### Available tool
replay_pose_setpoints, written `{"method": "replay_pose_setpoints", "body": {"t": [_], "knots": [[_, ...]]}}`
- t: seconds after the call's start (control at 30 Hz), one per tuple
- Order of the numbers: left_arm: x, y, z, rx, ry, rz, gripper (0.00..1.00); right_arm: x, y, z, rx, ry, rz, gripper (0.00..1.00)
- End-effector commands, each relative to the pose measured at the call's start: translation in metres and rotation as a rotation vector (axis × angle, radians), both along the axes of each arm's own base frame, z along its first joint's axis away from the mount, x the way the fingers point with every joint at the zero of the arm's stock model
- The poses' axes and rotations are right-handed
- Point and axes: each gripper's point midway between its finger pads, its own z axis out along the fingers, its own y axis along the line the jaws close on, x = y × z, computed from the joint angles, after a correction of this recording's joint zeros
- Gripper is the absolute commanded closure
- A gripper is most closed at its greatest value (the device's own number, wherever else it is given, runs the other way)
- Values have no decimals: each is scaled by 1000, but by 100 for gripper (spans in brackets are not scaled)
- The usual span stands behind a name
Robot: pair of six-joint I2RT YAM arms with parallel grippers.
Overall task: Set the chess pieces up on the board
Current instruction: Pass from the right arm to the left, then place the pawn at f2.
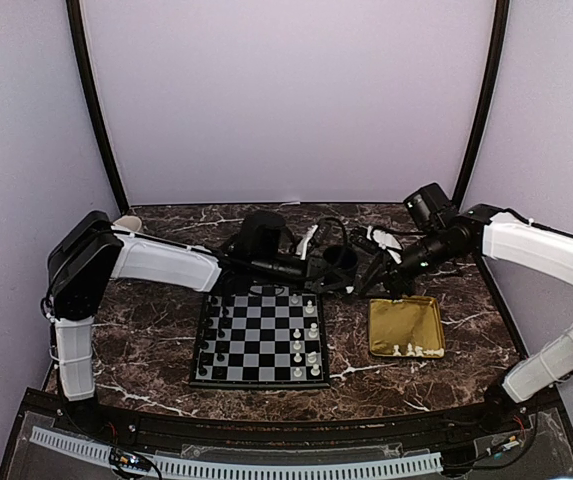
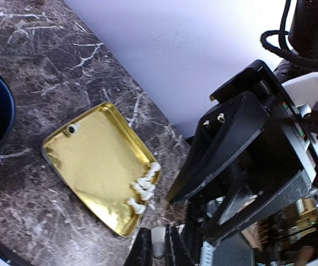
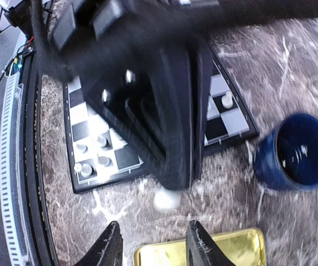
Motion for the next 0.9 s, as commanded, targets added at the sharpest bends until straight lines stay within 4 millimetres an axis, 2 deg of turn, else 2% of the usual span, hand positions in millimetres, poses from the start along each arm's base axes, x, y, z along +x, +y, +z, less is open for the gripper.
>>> {"method": "replay_pose_setpoints", "body": {"t": [0.0, 0.17, 0.23, 0.37, 0.87], "knots": [[14, 27, 21, 237, -295, 34, 93, 7, -29, -4, 16, -32, -88, 59], [27, 65, -9, 544, -446, 46, 93, 19, -53, -25, 14, -21, -191, 59], [27, 75, -19, 615, -469, 27, 93, 27, -61, -25, -15, -54, -228, 59], [26, 88, -39, 713, -483, -4, 93, 29, -63, -22, -7, -72, -236, 59], [29, 95, -86, 821, -443, -27, 93, 27, -63, -30, -16, -57, -224, 58]]}}
